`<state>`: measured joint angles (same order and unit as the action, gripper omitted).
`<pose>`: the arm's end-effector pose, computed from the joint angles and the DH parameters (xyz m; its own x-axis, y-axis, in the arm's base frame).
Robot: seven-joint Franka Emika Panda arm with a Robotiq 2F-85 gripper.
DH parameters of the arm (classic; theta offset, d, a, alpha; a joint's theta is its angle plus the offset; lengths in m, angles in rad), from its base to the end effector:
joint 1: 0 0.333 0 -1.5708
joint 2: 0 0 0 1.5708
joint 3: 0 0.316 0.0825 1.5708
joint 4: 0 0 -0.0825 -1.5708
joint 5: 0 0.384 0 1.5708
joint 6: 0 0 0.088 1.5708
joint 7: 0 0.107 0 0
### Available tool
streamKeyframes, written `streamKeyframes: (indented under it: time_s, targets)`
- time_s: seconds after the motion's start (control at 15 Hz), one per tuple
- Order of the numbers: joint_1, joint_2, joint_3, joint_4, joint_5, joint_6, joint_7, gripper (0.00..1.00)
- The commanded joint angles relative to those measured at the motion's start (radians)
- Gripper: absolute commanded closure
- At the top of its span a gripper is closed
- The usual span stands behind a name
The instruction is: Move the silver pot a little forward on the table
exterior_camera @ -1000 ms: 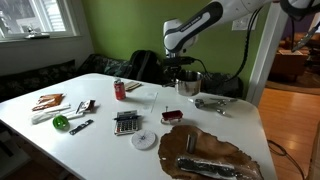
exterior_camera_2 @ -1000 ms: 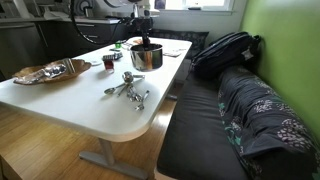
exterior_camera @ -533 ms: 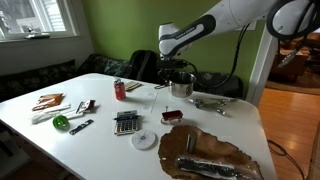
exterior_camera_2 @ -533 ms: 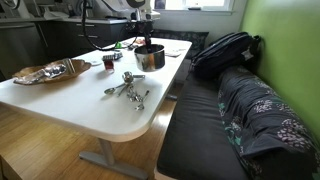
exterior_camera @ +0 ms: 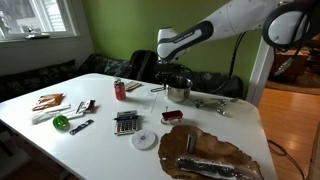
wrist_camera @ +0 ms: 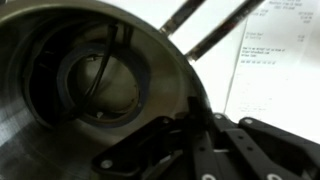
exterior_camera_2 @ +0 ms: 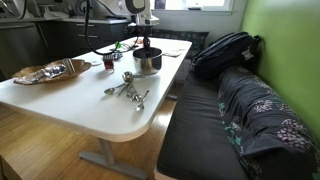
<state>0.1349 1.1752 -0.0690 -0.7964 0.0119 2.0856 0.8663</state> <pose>0.8049 0.0802 0.2094 0.7182 -0.6863 0.1144 -0.6855 -0.7262 -0.0533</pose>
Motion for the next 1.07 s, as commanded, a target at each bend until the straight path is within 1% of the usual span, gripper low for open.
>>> streamKeyframes:
  time_s: [0.0,0.2,0.33,0.4,0.47,0.53,0.73,0.87,0.93,1.0]
  targets:
    - [-0.034,0.076,0.031,0.155,0.038,-0.113,-0.037,0.99]
    - [-0.047,0.106,0.046,0.205,0.050,-0.185,-0.048,0.99]
    - [-0.051,0.129,0.047,0.239,0.053,-0.204,-0.042,0.99]
    - [-0.053,0.140,0.050,0.255,0.056,-0.209,-0.038,0.71]
    - [-0.052,0.151,0.049,0.272,0.054,-0.211,-0.027,0.69]
    - [-0.052,0.159,0.050,0.286,0.057,-0.203,-0.018,0.64]
    - [-0.052,0.144,0.053,0.287,0.055,-0.156,0.008,0.41]
    - [-0.046,0.113,0.052,0.289,0.050,-0.127,0.016,0.26]
    - [-0.041,0.094,0.048,0.290,0.042,-0.116,0.007,0.17]
    - [-0.038,0.083,0.051,0.296,0.039,-0.096,-0.022,0.11]
